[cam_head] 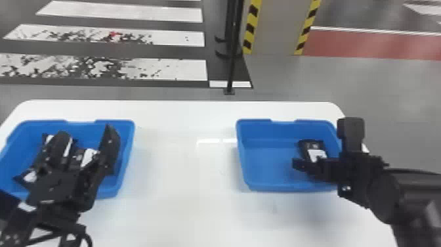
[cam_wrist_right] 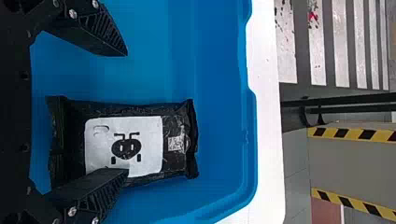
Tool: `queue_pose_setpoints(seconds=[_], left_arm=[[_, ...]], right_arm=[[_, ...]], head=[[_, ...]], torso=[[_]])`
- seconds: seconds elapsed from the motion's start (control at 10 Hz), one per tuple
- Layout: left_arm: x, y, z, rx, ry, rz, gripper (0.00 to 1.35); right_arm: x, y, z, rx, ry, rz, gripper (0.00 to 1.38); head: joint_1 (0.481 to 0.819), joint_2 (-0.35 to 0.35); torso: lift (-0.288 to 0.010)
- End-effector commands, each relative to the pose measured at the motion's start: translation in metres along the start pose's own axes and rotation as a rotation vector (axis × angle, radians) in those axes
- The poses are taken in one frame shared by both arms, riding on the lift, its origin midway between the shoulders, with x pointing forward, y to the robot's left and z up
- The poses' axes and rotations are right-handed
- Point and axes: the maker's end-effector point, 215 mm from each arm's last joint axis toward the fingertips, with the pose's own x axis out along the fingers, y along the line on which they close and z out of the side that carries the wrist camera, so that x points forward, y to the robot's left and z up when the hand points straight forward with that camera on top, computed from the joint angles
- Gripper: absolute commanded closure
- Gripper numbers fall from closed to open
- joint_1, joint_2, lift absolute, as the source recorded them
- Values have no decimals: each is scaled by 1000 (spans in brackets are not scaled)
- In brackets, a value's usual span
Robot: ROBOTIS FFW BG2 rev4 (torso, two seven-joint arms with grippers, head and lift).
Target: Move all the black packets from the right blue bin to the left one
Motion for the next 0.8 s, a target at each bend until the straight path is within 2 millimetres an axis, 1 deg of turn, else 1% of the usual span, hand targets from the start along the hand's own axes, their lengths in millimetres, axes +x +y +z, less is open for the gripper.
queue_pose_setpoints(seconds=[0.0, 0.1, 0.2, 0.3, 0.4, 0.5, 0.6, 0.7], left_arm=[[-1, 1, -1, 1, 2, 2, 209], [-1, 0, -1, -2, 3, 0, 209], [-1, 1, -2, -5, 5, 0, 209], [-1, 1, -2, -6, 5, 1, 209], [0, 1, 0, -10, 0, 0, 209], [0, 2, -1, -10, 2, 3, 209], [0, 2, 2, -9, -5, 1, 209], [-1, 4, 0, -11, -1, 5, 209]], right_arm=[[1, -1, -6, 9, 16, 4, 211], [0, -4, -15, 16, 48, 1, 395], [1, -1, -21, 26, 67, 14, 697], [2, 5, -27, 45, 79, 38, 909], [1, 6, -22, 43, 65, 41, 1096], [1, 11, -13, 41, 39, 54, 1098], [1, 16, -8, 45, 16, 73, 1105], [-3, 23, 2, 40, -17, 93, 1110]], head=[[695, -104], [695, -105], [695, -106], [695, -106], [695, -104], [695, -99], [695, -93], [695, -86]], torso=[[-168], [-168], [-168], [-168], [-168], [-168], [-168], [-168]])
